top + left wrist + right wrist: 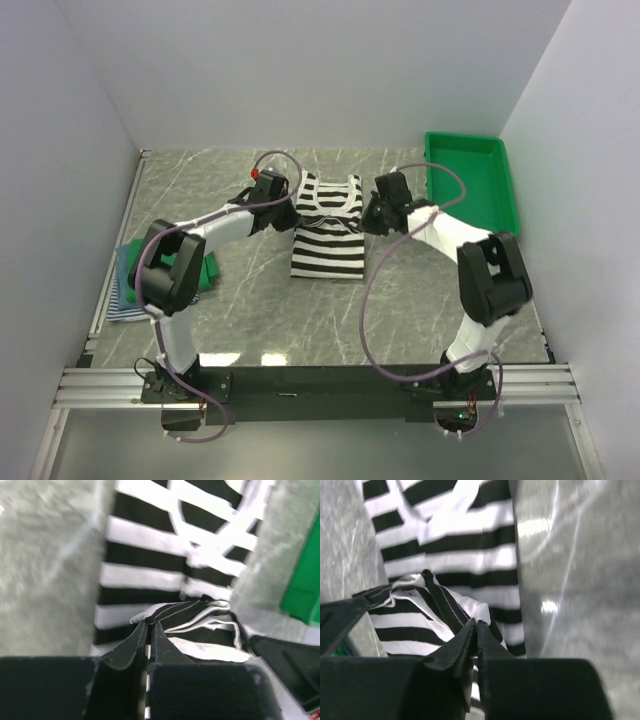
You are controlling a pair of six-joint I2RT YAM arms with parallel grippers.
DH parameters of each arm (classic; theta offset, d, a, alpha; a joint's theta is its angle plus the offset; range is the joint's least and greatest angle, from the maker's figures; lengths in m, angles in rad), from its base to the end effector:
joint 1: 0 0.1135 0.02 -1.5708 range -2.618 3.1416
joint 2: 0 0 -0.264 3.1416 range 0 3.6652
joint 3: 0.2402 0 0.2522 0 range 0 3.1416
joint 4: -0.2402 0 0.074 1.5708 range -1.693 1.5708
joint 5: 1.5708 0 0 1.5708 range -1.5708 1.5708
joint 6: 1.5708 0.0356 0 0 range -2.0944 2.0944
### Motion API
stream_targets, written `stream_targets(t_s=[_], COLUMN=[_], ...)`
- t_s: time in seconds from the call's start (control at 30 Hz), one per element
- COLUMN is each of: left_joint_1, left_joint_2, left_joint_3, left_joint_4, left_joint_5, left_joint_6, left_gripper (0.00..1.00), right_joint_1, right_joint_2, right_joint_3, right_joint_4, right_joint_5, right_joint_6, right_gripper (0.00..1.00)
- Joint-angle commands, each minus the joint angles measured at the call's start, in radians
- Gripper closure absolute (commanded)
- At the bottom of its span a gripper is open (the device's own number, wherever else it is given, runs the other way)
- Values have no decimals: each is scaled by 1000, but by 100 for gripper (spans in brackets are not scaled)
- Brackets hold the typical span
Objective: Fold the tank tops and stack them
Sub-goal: Fold the tank top
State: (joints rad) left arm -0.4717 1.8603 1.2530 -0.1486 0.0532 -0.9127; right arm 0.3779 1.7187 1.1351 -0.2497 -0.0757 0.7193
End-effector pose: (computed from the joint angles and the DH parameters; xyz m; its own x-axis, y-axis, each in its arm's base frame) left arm 0.3648 -0.1882 0.2009 -0.7600 -0.4992 -0.4162 -0.1848 0.7799 -0.5980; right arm 0.3429 0.1390 0.2087 -0.7910 0.3928 -0.4690 0.1409 0.8630 0.4851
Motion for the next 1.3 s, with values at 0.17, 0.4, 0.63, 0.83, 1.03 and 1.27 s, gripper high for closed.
stream_targets(t_s=[0.17, 0.4, 0.63, 0.83, 1.03, 1.27], left_joint_1=[58, 59, -16, -97, -154, -180], left_joint_2=[92, 2, -122, -158, -158, -167], left_joint_3=[105, 56, -72, -216, -345, -429], left_joint_4=[67, 69, 64, 93, 90, 96], left_joint_5=[71, 13, -10, -26, -44, -50], left_joint_6=[52, 40, -5, -69, -117, -143], left_gripper=[65, 37, 66, 83, 96, 99], right_joint_1=[-74, -74, 24, 150, 191, 210], right_joint_2=[148, 68, 53, -7, -85, -108], right_joint_3=[173, 195, 172, 34, -174, -301], right_joint_4=[63, 10, -49, -33, 13, 75], right_joint_5=[-102, -20, 63, 134, 128, 79], right_joint_6=[-95, -142, -156, -112, -66, -46], right_gripper=[62, 49, 51, 54, 57, 58])
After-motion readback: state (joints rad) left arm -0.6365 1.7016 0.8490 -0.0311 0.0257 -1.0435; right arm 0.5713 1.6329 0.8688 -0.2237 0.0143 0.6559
